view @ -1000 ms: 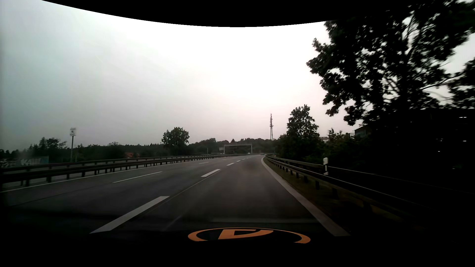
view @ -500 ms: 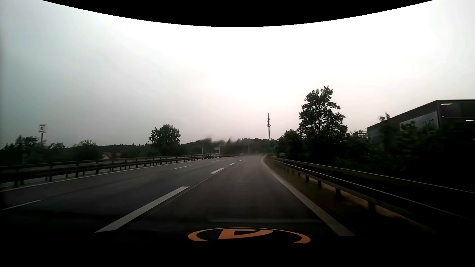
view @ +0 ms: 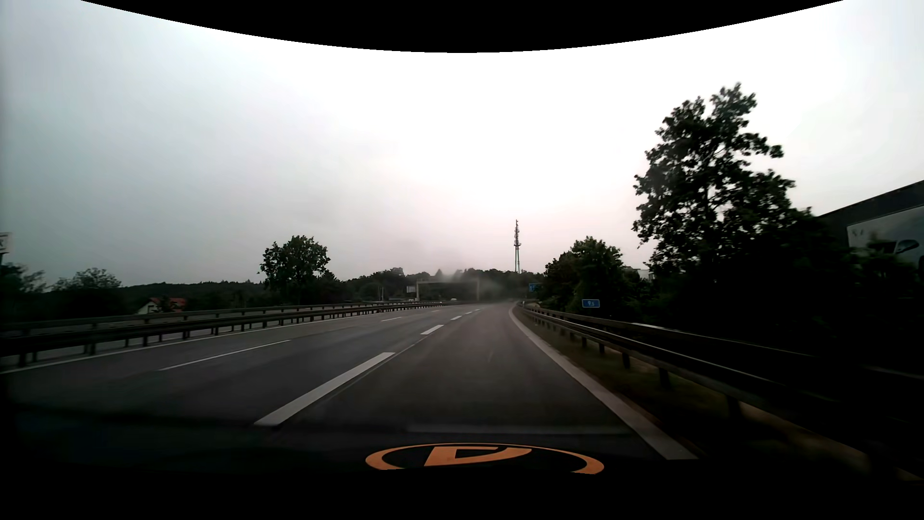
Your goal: Follow the waypoints while adhering to traffic rules and regulations
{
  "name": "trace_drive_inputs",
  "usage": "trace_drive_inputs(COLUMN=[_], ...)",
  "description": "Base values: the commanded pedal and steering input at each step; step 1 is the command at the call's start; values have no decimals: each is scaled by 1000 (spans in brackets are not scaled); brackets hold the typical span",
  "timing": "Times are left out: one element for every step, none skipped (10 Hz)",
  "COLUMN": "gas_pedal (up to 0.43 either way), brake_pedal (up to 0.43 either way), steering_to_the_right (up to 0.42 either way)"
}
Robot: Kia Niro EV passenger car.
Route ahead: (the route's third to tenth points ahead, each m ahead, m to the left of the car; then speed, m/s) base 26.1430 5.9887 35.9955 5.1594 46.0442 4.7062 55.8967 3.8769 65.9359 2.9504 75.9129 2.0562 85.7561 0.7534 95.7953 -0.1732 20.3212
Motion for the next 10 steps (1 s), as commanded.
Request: trace_drive_inputs(gas_pedal=[177, 177, 177, 177, 177, 177, 177, 177, 177, 177], brake_pedal=[0, 0, 0, 0, 0, 0, 0, 0, 0, 0], steering_to_the_right=[8, 9, 9, 9, 9, 9, 9, 9, 9, 10])
